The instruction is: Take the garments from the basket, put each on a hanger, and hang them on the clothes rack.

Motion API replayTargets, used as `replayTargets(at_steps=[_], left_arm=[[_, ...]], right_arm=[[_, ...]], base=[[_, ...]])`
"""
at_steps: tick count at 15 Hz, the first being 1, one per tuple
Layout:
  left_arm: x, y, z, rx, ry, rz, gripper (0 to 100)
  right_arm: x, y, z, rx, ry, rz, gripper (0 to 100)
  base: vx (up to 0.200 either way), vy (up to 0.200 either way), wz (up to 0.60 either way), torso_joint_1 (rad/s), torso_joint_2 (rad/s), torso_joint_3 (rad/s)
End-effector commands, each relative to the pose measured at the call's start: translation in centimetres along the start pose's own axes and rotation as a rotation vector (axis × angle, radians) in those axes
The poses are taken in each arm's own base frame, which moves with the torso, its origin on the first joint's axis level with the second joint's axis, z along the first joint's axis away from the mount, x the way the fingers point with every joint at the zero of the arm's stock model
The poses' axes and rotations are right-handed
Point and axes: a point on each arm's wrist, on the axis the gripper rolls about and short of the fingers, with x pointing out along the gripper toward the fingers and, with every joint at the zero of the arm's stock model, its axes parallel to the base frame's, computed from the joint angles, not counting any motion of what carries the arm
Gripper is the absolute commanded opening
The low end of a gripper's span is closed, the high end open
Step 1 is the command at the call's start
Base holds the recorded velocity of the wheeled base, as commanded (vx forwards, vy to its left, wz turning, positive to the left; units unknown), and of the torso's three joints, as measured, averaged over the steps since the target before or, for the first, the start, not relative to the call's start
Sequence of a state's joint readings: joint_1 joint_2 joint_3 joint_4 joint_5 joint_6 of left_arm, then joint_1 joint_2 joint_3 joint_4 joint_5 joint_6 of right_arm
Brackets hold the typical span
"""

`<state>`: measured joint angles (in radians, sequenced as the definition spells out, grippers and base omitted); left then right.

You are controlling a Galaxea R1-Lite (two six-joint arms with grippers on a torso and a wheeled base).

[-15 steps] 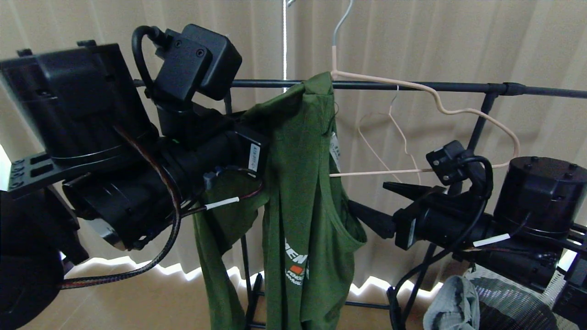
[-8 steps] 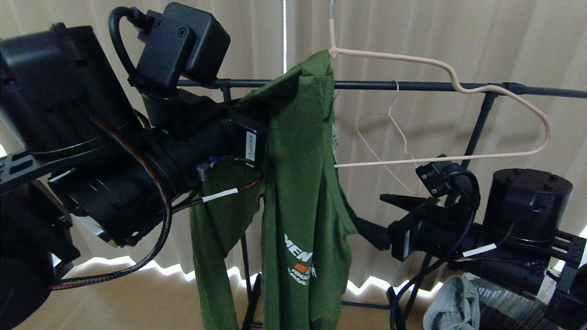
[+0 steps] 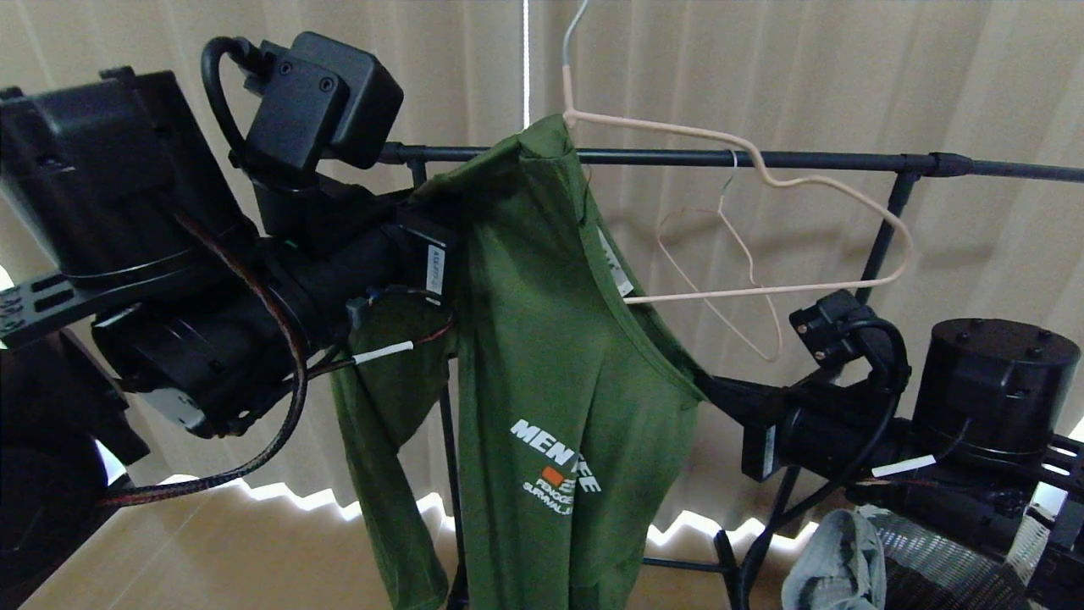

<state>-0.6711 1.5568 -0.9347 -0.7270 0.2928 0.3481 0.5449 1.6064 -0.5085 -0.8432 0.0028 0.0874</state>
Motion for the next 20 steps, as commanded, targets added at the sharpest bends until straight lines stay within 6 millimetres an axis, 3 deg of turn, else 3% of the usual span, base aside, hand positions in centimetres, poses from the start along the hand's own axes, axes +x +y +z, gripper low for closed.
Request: replayTargets(at_steps=[1,5,10,20], left_arm=[[0.5,1.2,-1.8,0.047,0.061,0.047,0],[-0.3,1.9,-4.5,0.149,0.158,0.059,0],[-0.7,2.5,-6.9,0.249,0.215,0.079,0],[-0.5,2.4,-7.4,0.253,0.242,0.099,0]], right_arm=[[-1.0,-1.1,0.5,0.009,-0.03,-0.041,0],[-1.5,-3.4,1.6,0.018,-0.075,-0.134,0],[-1.9,-3.8,2.0,0.019,-0.095,-0.143,0],[-2.5,-0.3,3.8,-0.075,-0.089,-0.006,0]], base=[[0.0,0.0,0.0,0.0,0.0,0.0],[0.0,0.0,0.0,0.0,0.0,0.0],[0.0,0.0,0.0,0.0,0.0,0.0],[0.0,0.0,0.0,0.0,0.0,0.0]])
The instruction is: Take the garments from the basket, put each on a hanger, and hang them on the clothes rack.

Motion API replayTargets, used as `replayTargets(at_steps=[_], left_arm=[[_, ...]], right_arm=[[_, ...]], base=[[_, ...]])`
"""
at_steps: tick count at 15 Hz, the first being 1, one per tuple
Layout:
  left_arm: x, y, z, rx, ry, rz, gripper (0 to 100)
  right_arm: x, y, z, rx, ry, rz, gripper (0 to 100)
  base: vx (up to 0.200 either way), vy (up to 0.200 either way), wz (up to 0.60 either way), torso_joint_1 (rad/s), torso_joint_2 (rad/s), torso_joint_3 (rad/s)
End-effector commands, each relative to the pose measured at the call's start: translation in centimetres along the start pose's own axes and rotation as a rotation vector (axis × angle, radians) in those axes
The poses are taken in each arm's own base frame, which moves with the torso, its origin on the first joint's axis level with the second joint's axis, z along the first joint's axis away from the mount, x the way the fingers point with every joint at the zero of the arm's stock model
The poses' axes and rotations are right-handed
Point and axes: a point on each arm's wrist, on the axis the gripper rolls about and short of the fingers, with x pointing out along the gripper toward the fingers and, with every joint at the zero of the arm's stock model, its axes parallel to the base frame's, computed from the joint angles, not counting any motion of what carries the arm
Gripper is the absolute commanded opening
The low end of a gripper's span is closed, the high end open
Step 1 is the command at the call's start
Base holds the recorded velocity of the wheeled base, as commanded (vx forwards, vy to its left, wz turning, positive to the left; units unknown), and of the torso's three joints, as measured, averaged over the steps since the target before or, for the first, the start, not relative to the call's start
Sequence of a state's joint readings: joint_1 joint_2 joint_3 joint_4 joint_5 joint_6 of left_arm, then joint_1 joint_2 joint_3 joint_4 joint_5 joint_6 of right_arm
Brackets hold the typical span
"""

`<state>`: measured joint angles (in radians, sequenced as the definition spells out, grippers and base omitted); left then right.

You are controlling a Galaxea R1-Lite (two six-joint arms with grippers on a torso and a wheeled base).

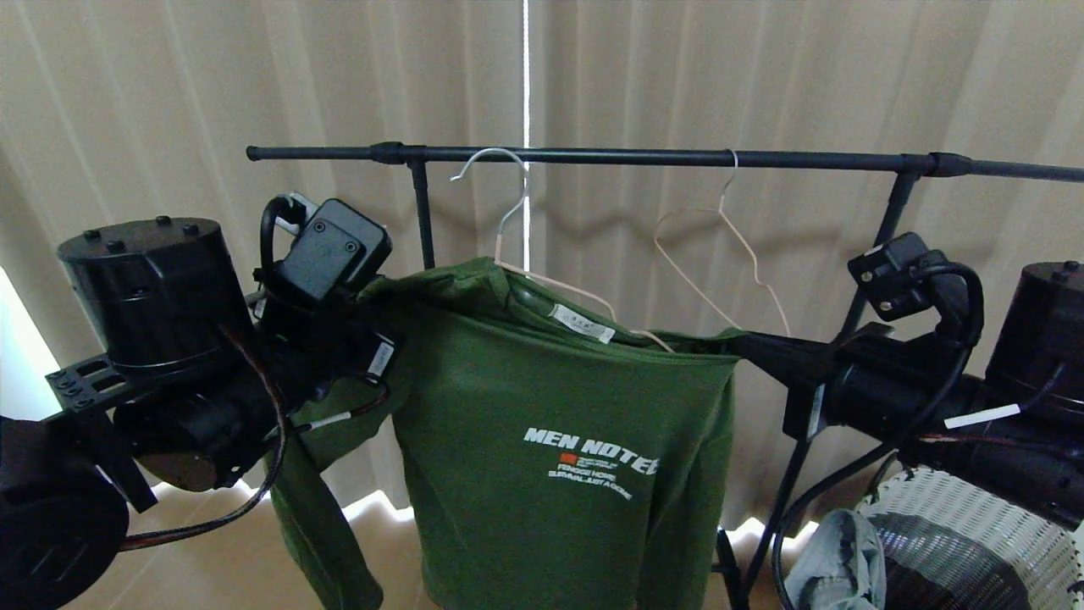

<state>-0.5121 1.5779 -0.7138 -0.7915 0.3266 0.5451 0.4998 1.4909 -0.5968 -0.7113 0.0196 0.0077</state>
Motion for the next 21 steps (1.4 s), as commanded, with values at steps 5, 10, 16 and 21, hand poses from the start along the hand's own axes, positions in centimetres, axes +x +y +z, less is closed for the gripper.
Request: replayTargets(at_steps=[5,10,16,21], left_arm=[[0.3,-0.3,-0.2,0.001,0.011,-0.007,0],[0.7,-0.7,-0.7,-0.038,0.03,-0.017,0],[0.7,-1.0,-1.6,-0.052,0.055,-0.022,0],[0.0,-1.9,-1.3,-0.063,0.024,-0.008,0]], right_arm=[[-0.5,0.8,-0.1,-0.011,-0.001,0.031,100],[-0.9,0.8,-0.5,-0.08,0.002,0.032,100],[-0.7,2.2,-0.2,-0.241,-0.012,0.115,100],[2.1,3.1,0.3,-0.3,-0.016,0.136,100]], base=[[0.0,0.0,0.0,0.0,0.0,0.0],[0.0,0.0,0.0,0.0,0.0,0.0],[0.0,0.0,0.0,0.0,0.0,0.0],[0.0,0.0,0.0,0.0,0.0,0.0]])
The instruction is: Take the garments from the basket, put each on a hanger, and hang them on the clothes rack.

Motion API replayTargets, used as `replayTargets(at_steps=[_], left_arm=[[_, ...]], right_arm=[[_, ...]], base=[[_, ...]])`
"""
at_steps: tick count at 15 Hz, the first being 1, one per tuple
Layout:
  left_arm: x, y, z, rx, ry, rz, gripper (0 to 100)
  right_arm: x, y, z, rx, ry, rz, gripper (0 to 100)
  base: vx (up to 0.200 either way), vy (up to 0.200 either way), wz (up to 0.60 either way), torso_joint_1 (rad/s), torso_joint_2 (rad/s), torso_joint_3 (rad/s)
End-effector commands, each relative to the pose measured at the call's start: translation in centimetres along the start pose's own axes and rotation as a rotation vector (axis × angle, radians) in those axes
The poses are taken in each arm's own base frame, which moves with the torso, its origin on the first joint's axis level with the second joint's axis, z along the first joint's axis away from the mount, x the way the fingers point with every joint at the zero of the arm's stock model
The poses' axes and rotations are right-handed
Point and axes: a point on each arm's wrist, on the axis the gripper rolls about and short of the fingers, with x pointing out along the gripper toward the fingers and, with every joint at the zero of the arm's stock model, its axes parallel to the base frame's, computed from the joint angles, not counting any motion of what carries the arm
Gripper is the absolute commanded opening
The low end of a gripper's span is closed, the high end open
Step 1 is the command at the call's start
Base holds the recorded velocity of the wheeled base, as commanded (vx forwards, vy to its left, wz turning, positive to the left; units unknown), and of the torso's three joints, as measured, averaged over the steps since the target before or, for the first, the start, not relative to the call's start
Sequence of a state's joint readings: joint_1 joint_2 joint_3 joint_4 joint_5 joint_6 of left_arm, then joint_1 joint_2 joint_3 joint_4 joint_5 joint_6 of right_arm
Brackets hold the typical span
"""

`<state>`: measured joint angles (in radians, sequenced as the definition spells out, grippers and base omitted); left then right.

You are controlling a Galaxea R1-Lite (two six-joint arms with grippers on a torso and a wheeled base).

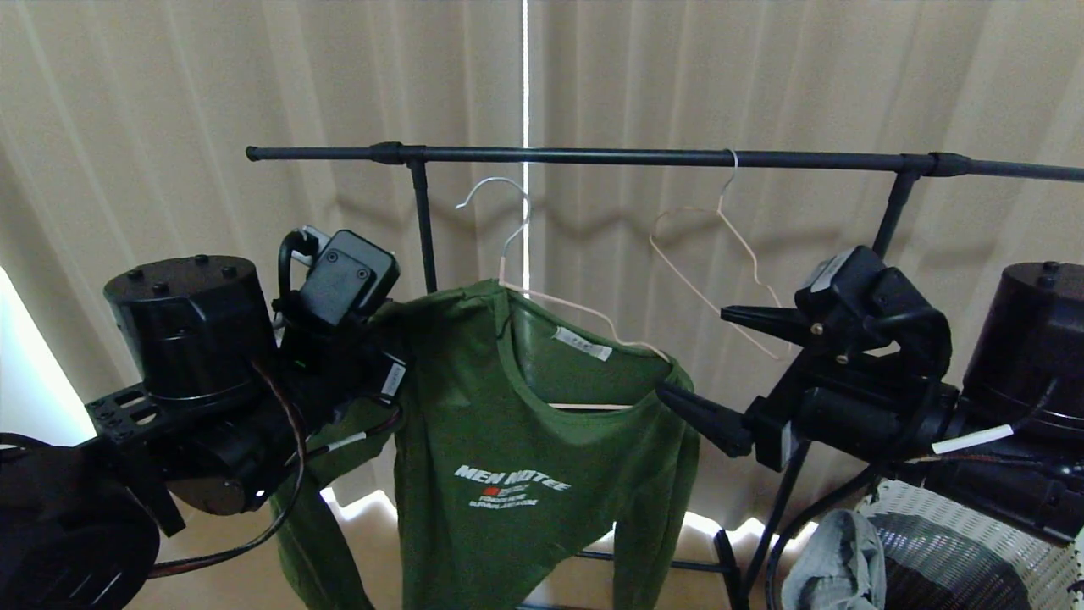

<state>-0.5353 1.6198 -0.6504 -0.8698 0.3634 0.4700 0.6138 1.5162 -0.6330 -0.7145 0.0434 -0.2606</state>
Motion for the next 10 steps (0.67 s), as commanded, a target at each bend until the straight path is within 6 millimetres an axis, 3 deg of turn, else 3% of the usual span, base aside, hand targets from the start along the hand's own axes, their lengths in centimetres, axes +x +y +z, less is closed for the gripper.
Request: replayTargets(at_steps=[1,10], left_arm=[[-0.6,-0.6,0.2,0.001,-0.01,-0.012,0],[-2.7,-1.1,0.7,0.0,-0.044,-0.049,0]], right_arm=[[2.2,-0.1,0.2,-0.011,0.009,0.002,100],[6.7,-0.3,0.3,-0.026,0.028,-0.049,100]], base=[[0.0,0.0,0.0,0.0,0.0,0.0],[0.0,0.0,0.0,0.0,0.0,0.0]])
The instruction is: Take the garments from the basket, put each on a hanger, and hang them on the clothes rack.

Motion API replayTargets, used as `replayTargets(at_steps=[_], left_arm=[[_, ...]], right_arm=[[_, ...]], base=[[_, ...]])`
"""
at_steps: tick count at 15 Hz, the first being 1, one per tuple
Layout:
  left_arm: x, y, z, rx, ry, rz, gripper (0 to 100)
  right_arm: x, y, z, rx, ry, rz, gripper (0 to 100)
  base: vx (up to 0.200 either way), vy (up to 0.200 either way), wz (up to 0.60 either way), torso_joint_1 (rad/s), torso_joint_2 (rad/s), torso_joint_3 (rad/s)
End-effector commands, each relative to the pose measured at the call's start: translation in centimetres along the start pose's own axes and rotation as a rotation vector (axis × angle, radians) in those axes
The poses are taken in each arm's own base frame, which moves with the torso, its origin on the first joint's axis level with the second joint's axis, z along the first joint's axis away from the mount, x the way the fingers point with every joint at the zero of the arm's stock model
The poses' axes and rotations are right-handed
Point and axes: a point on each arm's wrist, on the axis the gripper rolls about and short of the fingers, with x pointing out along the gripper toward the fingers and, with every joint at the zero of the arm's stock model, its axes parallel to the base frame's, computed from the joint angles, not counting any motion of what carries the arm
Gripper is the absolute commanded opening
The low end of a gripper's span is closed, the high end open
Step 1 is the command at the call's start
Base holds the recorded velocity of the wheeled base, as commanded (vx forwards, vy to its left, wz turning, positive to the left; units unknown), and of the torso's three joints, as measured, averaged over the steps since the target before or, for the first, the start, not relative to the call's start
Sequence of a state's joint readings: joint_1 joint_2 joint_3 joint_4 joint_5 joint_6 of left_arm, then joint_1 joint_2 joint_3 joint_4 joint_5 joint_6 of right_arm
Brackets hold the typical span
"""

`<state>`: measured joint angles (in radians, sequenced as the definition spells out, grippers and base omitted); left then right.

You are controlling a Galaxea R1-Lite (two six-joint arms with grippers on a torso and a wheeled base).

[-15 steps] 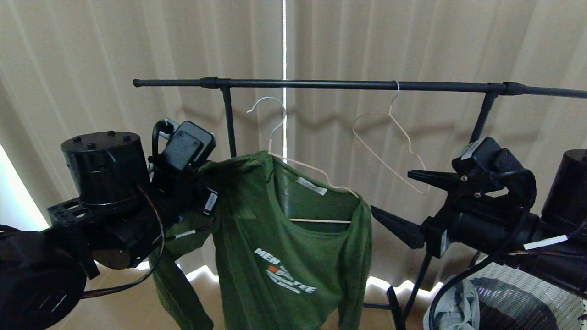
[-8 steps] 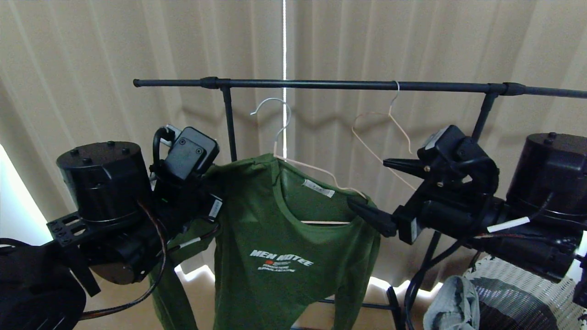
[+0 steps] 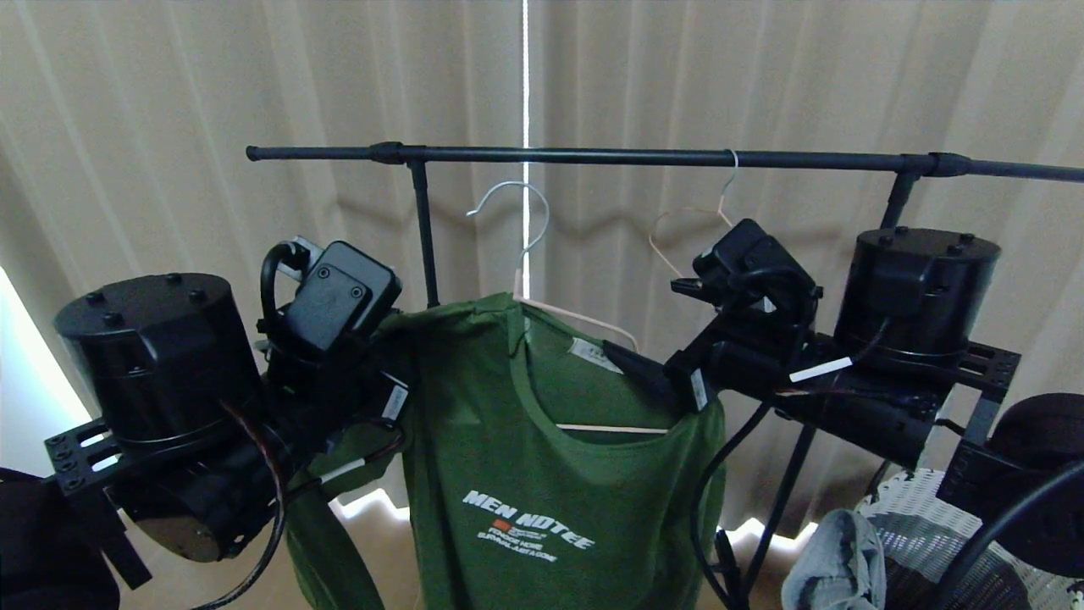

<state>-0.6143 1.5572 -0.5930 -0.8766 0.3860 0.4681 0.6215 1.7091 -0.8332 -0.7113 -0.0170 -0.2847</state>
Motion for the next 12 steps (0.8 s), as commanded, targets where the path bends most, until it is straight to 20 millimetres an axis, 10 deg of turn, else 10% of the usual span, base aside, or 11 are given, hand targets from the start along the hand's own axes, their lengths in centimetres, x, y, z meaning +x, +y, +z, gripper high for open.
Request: replayTargets(at_steps=[1,8,9,12], left_arm=[[-0.4,-0.1,0.0,0.001,-0.005,-0.008,0],[-0.6,-0.4,0.0,0.003,-0.008,-0.022,0],[-0.6,-0.4,0.0,0.004,-0.006,-0.023,0],[-0.7,-0.5,-0.1,0.004,-0.005,-0.027,0]], right_arm=[[1.1,0.2,-0.5,-0.001,0.02,0.001,100],[1.5,1.6,-0.6,-0.009,0.021,0.045,100],[1.5,1.7,-0.5,-0.01,0.02,0.048,0],[1.4,1.7,-0.5,-0.009,0.019,0.048,0]], base=[[0.0,0.0,0.0,0.0,0.0,0.0],[0.0,0.0,0.0,0.0,0.0,0.0],[0.0,0.0,0.0,0.0,0.0,0.0],[0.0,0.0,0.0,0.0,0.0,0.0]])
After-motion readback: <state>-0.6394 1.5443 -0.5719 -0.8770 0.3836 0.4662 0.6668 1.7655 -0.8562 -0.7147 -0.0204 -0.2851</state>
